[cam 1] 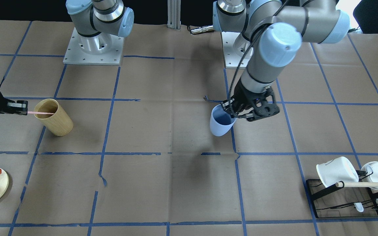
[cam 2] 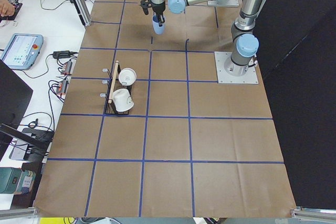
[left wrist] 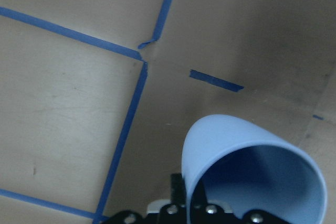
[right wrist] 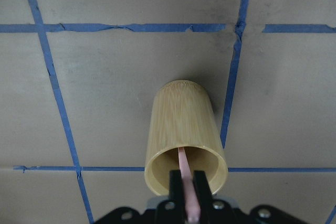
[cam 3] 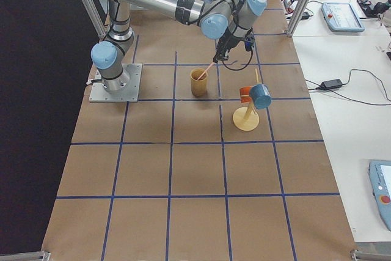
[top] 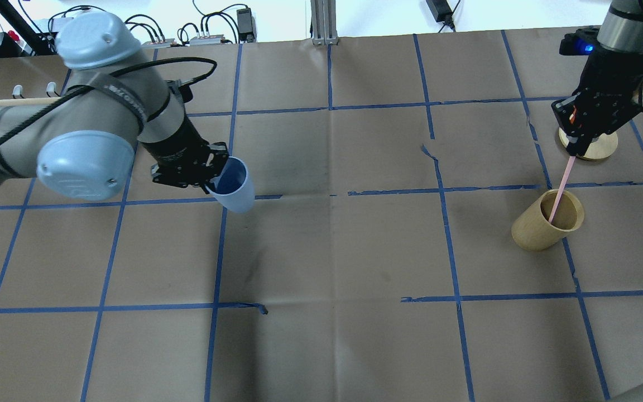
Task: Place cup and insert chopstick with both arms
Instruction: 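Carry the blue cup toward table center with left gripper while right lifts chopstick, then set the blue cup down, open the left gripper while right carries chopstick over, then withdraw the left gripper while the right gripper lowers the chopstick into the blue cup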
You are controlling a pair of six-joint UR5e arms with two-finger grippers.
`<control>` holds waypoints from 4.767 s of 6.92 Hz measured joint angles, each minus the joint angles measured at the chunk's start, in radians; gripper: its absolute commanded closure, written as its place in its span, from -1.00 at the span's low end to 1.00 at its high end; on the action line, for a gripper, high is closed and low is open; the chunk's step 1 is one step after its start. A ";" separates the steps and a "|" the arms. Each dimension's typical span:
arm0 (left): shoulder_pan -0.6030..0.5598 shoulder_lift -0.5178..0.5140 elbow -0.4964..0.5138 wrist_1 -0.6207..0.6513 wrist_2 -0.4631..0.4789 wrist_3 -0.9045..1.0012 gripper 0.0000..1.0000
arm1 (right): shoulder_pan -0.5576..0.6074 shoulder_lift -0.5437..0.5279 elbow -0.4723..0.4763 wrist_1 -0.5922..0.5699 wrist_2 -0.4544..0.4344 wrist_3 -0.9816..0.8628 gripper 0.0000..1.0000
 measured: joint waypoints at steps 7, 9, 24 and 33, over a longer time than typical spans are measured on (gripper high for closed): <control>-0.187 -0.268 0.160 0.137 -0.039 -0.190 0.86 | 0.149 -0.169 -0.116 -0.138 0.110 0.177 0.91; -0.197 -0.298 0.158 0.161 -0.037 -0.190 -0.99 | 0.229 -0.181 -0.095 -0.218 0.184 0.281 0.91; -0.011 0.106 0.285 -0.410 0.085 0.301 -1.00 | 0.455 -0.204 0.232 -0.600 0.391 0.594 0.94; 0.092 0.189 0.182 -0.330 0.063 0.405 -1.00 | 0.484 -0.108 0.336 -0.777 0.394 0.641 -0.65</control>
